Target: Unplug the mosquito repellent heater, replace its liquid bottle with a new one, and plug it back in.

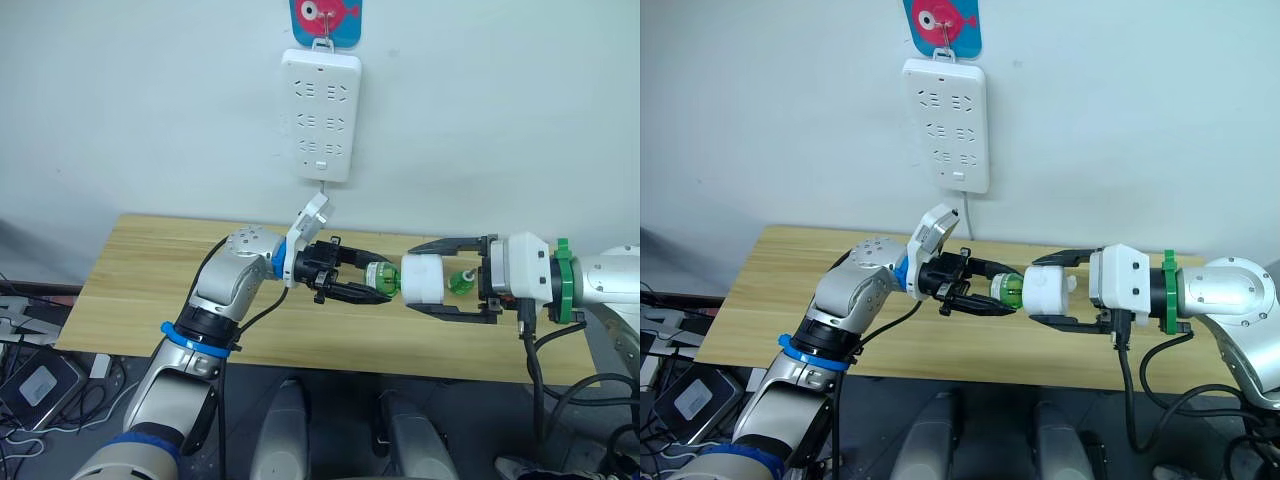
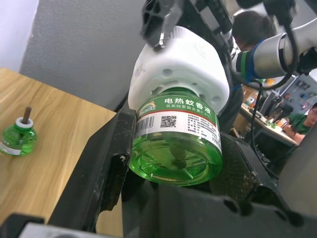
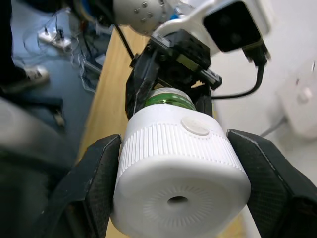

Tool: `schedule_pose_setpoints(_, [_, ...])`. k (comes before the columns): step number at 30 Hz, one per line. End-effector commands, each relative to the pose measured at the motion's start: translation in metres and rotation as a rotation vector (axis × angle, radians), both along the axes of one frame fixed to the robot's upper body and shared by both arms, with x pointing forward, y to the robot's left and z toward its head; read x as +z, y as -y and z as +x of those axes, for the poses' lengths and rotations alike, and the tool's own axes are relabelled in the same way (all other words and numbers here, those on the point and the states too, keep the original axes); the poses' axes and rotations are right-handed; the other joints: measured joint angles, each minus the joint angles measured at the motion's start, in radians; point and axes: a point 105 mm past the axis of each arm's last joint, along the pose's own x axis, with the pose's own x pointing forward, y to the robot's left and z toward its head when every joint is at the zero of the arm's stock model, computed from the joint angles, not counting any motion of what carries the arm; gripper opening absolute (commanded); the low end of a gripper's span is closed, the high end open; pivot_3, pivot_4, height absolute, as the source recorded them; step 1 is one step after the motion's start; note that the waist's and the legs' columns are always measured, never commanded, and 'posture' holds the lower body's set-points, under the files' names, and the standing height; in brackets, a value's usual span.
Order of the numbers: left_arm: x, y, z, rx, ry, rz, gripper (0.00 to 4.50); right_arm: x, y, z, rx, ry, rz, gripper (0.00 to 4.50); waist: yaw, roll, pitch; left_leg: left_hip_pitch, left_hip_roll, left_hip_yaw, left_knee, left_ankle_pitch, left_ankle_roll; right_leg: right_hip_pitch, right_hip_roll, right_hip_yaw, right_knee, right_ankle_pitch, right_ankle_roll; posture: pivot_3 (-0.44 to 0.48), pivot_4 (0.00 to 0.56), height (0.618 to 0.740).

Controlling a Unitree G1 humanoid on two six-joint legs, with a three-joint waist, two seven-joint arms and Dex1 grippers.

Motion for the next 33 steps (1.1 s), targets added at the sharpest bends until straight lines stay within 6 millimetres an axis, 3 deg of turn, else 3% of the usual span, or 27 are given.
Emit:
schedule_pose_setpoints(1, [0.007,0.002,-0.003,-0.013,0.038,-0.028,2.29,0.011,-0.004,-0.013,0.035,-0.033,0.014,4.46,0.001,0.0,0.0,0.0,0.0,0.0,0.0,0.0,0.0,0.0,0.0,0.0,0.0,0.0,0.0,0.141,0.282,0.74])
schedule_pose_setpoints(10, [0.005,-0.001,-0.005,-0.024,0.054,-0.023,2.29,0.004,0.014,-0.015,-0.067,-0.323,0.031,4.46,0.001,0.0,0.0,0.0,0.0,0.0,0.0,0.0,0.0,0.0,0.0,0.0,0.0,0.0,0.0,0.147,0.273,0.74])
schedule_pose_setpoints(27, [0.002,-0.005,-0.007,-0.034,0.049,-0.013,2.29,0.001,0.017,-0.002,-0.153,-0.353,0.065,4.46,0.001,0.0,0.0,0.0,0.0,0.0,0.0,0.0,0.0,0.0,0.0,0.0,-0.001,-0.003,0.005,0.152,0.268,0.74])
schedule_pose_setpoints(33, [0.004,-0.001,-0.008,-0.042,0.049,-0.021,2.29,-0.01,0.023,0.001,-0.201,-0.424,0.046,4.46,0.001,0.0,0.0,0.0,0.0,0.0,0.0,0.0,0.0,0.0,0.0,0.0,-0.001,-0.003,0.005,0.151,0.268,0.74])
